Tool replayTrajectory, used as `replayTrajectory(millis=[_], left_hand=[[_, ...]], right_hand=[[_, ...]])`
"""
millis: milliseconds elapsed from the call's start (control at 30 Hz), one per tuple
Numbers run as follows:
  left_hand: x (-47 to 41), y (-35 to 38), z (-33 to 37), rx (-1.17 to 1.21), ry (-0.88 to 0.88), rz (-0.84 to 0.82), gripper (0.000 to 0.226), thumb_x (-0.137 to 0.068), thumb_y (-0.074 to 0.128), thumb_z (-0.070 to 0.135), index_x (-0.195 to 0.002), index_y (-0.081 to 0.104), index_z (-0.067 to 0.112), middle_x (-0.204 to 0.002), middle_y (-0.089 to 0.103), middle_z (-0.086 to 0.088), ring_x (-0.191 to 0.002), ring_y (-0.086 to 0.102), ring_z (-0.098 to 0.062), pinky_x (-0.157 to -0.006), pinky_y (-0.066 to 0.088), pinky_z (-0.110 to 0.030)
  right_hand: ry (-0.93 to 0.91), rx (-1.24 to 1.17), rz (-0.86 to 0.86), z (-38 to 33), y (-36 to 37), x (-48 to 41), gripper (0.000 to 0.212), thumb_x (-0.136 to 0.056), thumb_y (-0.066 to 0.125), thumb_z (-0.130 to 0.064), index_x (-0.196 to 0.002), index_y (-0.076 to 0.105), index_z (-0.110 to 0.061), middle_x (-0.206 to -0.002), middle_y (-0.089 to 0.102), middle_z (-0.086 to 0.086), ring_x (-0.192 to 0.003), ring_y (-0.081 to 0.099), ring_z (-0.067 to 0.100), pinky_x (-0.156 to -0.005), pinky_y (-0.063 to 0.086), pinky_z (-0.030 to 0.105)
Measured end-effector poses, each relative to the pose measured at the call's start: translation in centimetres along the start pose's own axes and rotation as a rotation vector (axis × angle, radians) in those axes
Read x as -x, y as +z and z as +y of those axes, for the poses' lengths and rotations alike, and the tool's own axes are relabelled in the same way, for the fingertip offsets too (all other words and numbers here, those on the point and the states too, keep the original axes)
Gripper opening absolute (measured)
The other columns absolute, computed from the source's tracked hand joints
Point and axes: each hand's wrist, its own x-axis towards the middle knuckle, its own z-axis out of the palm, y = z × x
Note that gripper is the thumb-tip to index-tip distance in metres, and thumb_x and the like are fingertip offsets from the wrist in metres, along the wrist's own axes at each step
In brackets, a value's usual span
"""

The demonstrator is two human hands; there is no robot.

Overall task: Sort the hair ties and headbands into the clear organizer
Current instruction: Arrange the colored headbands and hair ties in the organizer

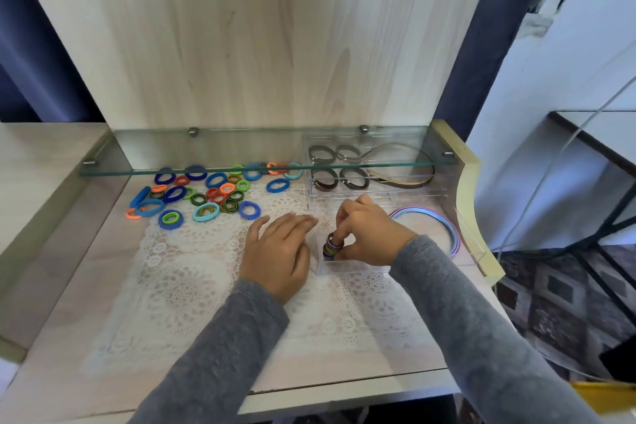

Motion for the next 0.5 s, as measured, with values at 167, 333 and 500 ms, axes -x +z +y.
replayTrajectory(millis=[167,333,500], left_hand=[[0.5,0.4,-0.6,0.054,-0.002,0.024,0.047,-0.084,0.035,0.021,-0.123,0.060,0.025,-0.125,0.062,0.009,-0.121,0.053,-0.011,-0.105,0.029,-0.038],[0.6,0.4,-0.6,0.117,0.019,0.067,0.042,-0.083,0.037,0.017,-0.118,0.061,0.023,-0.120,0.065,0.008,-0.118,0.054,-0.011,-0.104,0.030,-0.034],[0.6,0.1,-0.4,0.144,0.040,0.099,0.040,-0.084,0.036,0.017,-0.113,0.063,0.021,-0.114,0.067,0.008,-0.114,0.057,-0.012,-0.100,0.036,-0.037]], right_hand=[[0.029,0.054,-0.109,-0.6,-0.1,-1.2,0.018,-0.080,0.070,-0.039,-0.095,0.073,-0.030,-0.109,0.049,-0.001,-0.105,0.034,0.021,-0.091,0.036,0.031],[0.082,0.112,-0.226,-1.2,-0.8,-1.5,0.026,-0.087,0.063,-0.023,-0.110,0.068,-0.033,-0.116,0.047,0.000,-0.112,0.033,0.023,-0.093,0.035,0.033],[0.158,0.155,-0.357,-2.7,-2.2,-0.7,0.043,-0.090,0.048,-0.009,-0.125,0.058,-0.031,-0.126,0.042,0.003,-0.122,0.030,0.026,-0.094,0.035,0.036]])
